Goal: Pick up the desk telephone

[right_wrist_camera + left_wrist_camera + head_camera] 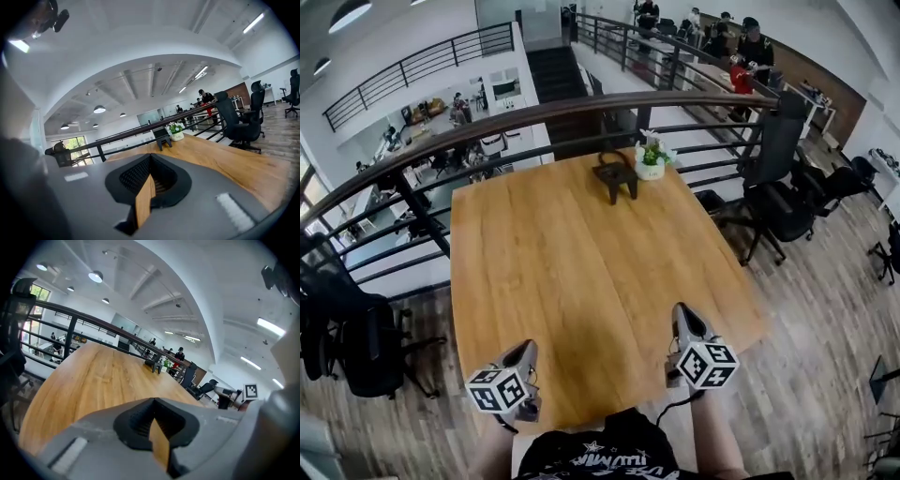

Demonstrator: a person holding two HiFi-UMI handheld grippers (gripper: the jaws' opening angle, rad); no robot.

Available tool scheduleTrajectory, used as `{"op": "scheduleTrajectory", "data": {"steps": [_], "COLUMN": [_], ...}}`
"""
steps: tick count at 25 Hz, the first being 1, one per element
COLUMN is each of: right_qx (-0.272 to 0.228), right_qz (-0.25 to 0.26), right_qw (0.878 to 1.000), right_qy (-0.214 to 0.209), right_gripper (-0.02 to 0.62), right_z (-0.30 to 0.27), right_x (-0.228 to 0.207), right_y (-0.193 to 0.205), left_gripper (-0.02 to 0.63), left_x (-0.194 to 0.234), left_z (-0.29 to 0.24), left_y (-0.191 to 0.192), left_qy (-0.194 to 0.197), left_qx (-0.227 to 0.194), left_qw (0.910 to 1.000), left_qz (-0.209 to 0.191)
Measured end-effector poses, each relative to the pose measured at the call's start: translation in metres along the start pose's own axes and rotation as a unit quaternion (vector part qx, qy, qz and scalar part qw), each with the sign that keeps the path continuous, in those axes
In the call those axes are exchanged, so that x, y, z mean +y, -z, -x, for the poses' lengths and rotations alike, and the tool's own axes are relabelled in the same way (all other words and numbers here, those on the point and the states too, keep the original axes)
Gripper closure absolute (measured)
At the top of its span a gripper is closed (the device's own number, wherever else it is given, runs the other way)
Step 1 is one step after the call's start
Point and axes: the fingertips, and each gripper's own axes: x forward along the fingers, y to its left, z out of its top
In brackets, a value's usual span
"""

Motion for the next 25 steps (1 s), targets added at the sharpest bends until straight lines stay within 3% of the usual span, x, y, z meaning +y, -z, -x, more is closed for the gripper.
{"op": "scheduleTrajectory", "data": {"steps": [3,9,13,23,25], "right_qx": [0.006,0.014,0.031,0.082,0.088], "right_qz": [-0.001,-0.006,-0.005,-0.013,-0.017], "right_qw": [1.000,0.999,0.998,0.994,0.993], "right_qy": [-0.015,-0.034,-0.046,-0.067,-0.075], "right_gripper": [0.594,0.594,0.594,0.594,0.594], "right_z": [-0.011,-0.034,-0.058,-0.116,-0.127], "right_x": [-0.022,-0.062,-0.072,-0.098,-0.099], "right_y": [-0.010,-0.030,-0.031,-0.015,-0.014], "left_gripper": [0.604,0.604,0.604,0.603,0.510], "left_x": [-0.034,-0.093,-0.105,-0.126,-0.132], "left_z": [-0.021,-0.075,-0.113,-0.222,-0.244], "left_y": [-0.009,-0.030,-0.046,-0.086,-0.098], "left_qy": [0.012,0.025,0.026,0.049,0.068], "left_qx": [-0.011,-0.024,-0.025,-0.019,-0.017], "left_qw": [0.9997,0.9994,0.9993,0.9957,0.9938], "left_qz": [0.016,-0.007,-0.005,0.076,0.087]}}
